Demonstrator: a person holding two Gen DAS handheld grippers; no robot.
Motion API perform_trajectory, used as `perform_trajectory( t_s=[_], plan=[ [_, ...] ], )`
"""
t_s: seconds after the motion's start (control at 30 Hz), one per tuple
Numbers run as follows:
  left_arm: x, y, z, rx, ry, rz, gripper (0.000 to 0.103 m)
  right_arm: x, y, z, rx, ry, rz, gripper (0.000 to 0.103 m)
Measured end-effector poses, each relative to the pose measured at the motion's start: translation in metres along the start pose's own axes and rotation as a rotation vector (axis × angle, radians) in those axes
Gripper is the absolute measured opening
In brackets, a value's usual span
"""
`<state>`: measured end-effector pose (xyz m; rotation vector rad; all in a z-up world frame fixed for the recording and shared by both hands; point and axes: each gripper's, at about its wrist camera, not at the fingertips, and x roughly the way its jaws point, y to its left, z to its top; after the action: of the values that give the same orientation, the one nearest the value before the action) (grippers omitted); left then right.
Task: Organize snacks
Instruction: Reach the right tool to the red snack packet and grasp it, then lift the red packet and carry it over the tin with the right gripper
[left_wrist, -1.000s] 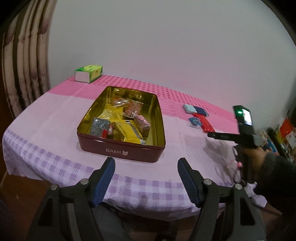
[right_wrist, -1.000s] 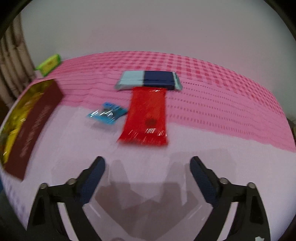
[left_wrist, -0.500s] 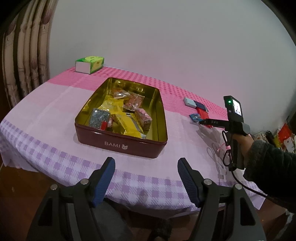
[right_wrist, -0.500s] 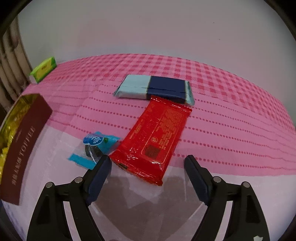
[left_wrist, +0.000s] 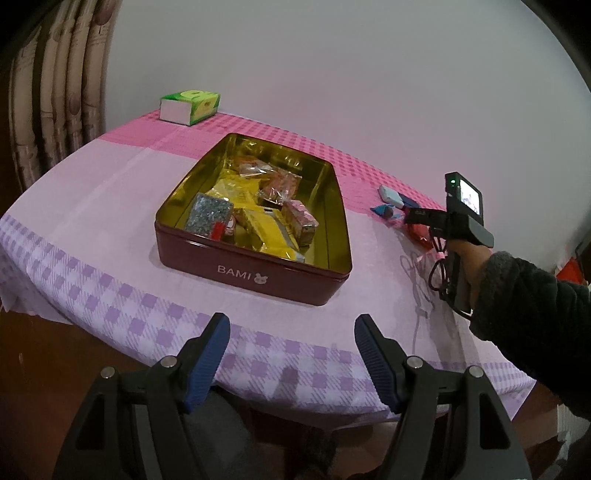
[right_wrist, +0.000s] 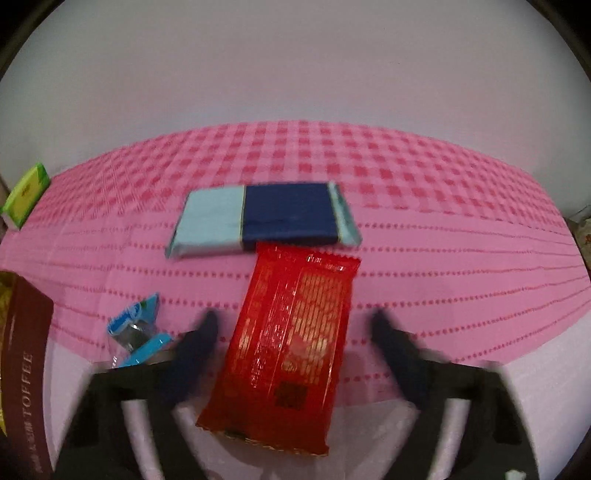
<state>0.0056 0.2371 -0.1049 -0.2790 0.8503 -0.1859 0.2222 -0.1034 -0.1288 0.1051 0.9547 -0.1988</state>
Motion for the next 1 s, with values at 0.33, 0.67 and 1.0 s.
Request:
perform_trajectory(
  t_s=[0.33, 0.67, 1.0],
  plan=[
    [-0.01, -0.015, -0.004, 0.035, -0.019, -0.012, 0.071, -0.039, -0.041, -0.052, -0.065, -0.002, 0.039, 0.045],
    [-0.022, -0.042, -0.016, 0.1, -0.031, -0.037, 0.072, -0.061, -0.09, -0.099, -0.013, 0.049, -0.01, 0.099],
    [-0.032, -0.037, -0.011, 0.06, -0.063, -0.04, 0.072, -0.088, -0.045, -0.092, -0.16, 0.014, -0.042, 0.039]
  ],
)
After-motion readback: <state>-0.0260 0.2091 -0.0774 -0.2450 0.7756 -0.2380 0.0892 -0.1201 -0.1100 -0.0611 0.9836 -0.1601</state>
